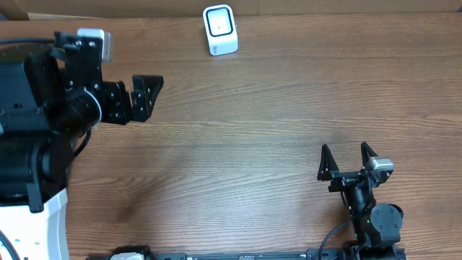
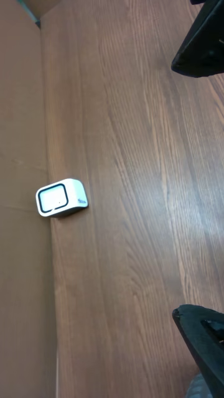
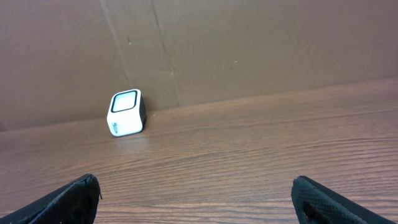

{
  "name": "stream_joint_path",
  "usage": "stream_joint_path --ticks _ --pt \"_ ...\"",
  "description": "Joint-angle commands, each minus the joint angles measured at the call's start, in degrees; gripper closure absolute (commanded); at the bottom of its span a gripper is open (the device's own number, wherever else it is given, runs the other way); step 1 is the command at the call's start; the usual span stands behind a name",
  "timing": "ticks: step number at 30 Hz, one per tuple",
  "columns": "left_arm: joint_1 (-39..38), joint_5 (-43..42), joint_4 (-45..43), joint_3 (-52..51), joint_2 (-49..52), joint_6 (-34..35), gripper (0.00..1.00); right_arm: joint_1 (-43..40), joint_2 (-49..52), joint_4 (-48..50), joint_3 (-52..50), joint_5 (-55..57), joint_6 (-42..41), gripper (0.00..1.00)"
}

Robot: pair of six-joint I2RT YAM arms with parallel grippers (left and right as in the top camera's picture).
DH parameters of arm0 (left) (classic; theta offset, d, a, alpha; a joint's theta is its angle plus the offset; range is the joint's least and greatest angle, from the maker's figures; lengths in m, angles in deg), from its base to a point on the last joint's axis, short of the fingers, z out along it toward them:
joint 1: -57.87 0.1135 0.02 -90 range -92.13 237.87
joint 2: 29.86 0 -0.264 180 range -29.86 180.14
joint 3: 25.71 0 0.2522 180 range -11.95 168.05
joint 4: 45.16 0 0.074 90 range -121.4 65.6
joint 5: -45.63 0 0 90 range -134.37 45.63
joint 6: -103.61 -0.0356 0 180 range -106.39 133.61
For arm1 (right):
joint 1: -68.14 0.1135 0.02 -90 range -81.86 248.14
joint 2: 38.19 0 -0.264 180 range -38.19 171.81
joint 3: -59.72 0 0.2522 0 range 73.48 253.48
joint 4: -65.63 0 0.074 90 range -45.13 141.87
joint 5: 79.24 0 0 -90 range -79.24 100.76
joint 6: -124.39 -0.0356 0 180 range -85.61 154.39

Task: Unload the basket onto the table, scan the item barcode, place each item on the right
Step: 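Swing the left gripper over the grey basket and lower into it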

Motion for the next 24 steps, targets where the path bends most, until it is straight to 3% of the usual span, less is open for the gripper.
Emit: stream_joint_path --ticks 1,3,6,9,12,16,18,24 --pt "0.44 -0.63 1.14 1.66 1.20 0.33 0.00 0.31 -0.46 0.31 -0.59 0.44 0.02 0.00" --pt "1.38 1.97 1.92 1.84 0.87 2.89 0.00 0.31 -0.46 0.31 -0.59 0.46 0.02 0.00" --pt "4.98 10.91 4.15 1.86 -0.22 13.70 0.00 0.31 -0.46 0.31 -0.59 0.46 0.02 0.00" --pt "12.37 19.06 6.60 1.86 -2.03 20.74 0.00 0.31 -0.46 0.31 -0.59 0.46 0.00 0.00" --pt "21.64 21.07 7.32 1.86 -3.56 23.69 0.00 0.31 -0.46 0.31 -0.59 0.46 0.02 0.00" --pt "32.70 23.04 7.34 1.68 -3.13 32.54 0.00 0.31 -0.46 0.31 -0.59 0.46 0.02 0.00" --pt "35.98 23.47 7.32 1.62 -1.79 34.67 0.00 0.31 -0.46 0.31 -0.59 0.46 0.02 0.00" --pt "42.14 25.27 8.63 1.62 6.60 32.39 0.00 0.31 -0.46 0.31 -0.59 0.46 0.02 0.00"
